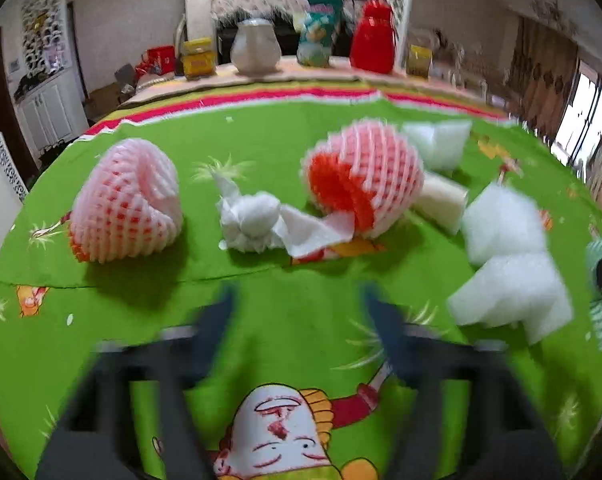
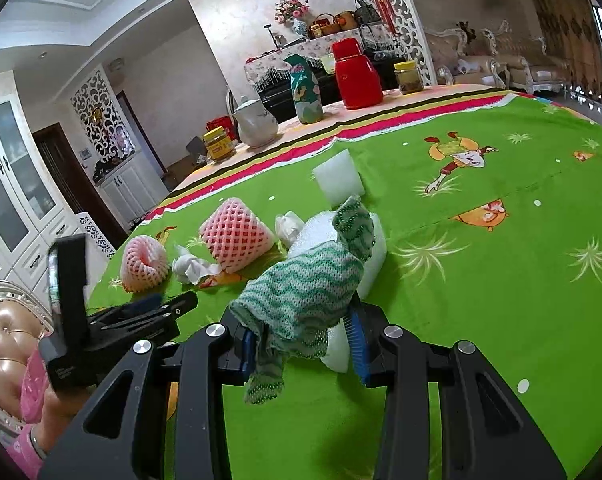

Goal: Collect trash
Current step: 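Grasp the green striped cloth with the right tool while the left tool grasps a white tissue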

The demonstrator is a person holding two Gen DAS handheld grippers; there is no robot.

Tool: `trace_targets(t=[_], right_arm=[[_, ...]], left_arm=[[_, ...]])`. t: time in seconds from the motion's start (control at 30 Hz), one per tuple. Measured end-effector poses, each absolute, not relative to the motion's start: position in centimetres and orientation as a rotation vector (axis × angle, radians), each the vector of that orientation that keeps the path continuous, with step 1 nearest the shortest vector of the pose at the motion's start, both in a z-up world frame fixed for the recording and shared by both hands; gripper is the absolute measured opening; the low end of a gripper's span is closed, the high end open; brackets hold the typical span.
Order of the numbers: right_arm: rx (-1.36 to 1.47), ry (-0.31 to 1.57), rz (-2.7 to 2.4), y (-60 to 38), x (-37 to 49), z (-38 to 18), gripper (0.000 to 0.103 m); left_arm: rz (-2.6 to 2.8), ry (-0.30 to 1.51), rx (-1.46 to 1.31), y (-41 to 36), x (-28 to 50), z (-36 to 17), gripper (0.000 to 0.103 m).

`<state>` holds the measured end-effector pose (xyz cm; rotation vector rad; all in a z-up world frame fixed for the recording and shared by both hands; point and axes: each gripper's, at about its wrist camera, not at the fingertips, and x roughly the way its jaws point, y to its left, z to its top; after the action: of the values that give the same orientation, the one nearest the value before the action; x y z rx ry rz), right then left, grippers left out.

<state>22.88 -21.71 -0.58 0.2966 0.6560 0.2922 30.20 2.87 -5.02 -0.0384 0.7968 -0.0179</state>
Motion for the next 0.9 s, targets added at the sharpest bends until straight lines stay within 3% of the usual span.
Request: trace_targets(t=[0.27, 0.43, 0.5, 0.57, 0.9], right_arm=[[0.296, 0.657, 0.321, -21.2, 22.6, -0.3, 0.037], [0.303, 0.665, 0.314, -21.4, 22.8, -0.6, 0.037], [0.303, 0.673, 0.313, -21.4, 23.0, -0.8, 0.037], [0.304, 0.679, 0.317, -21.3, 23.2, -0.9, 0.037], [0.252, 0.691, 0.338, -19.9, 23.1, -1.1, 0.037]], left_arm=[[0.078, 0.803, -0.013, 3.2, 34.1, -3.9, 0.074], [0.143, 0.861, -0.014, 3.7, 37.6, -6.3, 0.072], [0.12, 0.919, -0.032, 3.9, 38.1, -7.6, 0.042], [0.096, 0.885, -0.011, 3.5, 37.1, -7.2, 0.032], [-0.003, 0.744, 0.019, 1.6, 28.4, -3.9, 0.029]])
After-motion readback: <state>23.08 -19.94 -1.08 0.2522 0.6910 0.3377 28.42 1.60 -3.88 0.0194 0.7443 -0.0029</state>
